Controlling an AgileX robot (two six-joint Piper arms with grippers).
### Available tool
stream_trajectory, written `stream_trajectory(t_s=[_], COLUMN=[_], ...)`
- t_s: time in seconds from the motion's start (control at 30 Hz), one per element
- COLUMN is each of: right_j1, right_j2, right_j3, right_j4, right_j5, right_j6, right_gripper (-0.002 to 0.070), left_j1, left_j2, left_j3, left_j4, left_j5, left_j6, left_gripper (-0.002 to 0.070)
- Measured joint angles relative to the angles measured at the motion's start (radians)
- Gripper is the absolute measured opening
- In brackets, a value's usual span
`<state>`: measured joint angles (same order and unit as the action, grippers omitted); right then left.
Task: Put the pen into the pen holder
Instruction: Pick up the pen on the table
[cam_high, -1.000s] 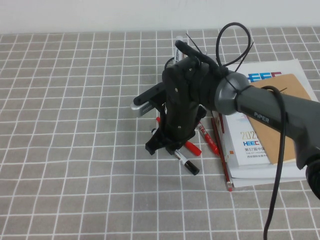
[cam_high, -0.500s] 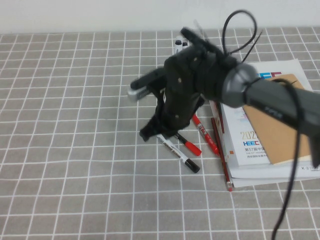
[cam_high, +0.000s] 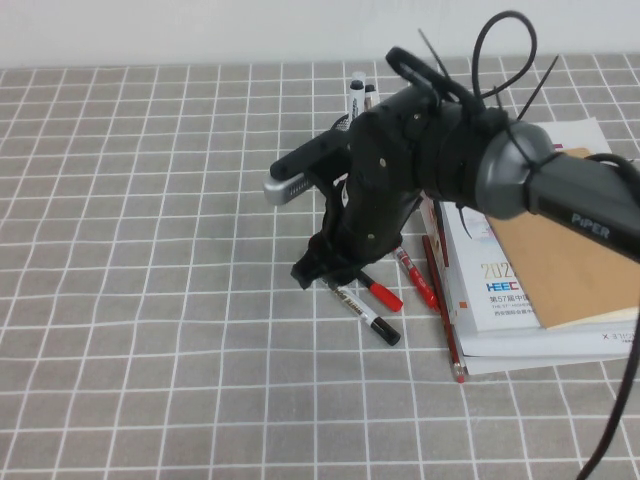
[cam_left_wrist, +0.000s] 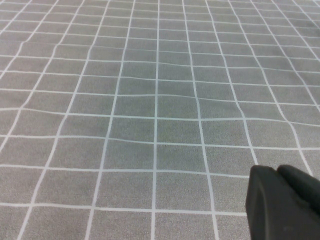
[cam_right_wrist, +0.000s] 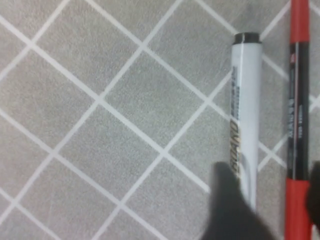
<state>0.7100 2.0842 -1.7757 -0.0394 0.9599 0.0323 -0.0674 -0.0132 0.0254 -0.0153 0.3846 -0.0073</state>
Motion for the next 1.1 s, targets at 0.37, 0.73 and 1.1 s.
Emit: stream_trajectory(t_s=[0.37, 0.73, 1.1], right_j1=[0.002, 0.002, 0.005], right_j2=[0.088, 0.110, 0.040], right_j3=[0.000, 0.000, 0.024], right_j4=[0.014, 0.004, 0.143], right_j5=[-0.007, -0.040, -0.188], right_j6=[0.000, 0.000, 0.000], right_gripper=[0.0251, 0.0097, 0.0097], left_j1=[0.000, 0.000, 0.000], left_j2=[0.000, 0.000, 0.000], left_j3=[0.000, 0.000, 0.000], left_j4=[0.000, 0.000, 0.000], left_j5=[0.000, 0.000, 0.000], left_j6=[0.000, 0.000, 0.000], left_gripper=[-0.0005, -0.0005, -0.0005])
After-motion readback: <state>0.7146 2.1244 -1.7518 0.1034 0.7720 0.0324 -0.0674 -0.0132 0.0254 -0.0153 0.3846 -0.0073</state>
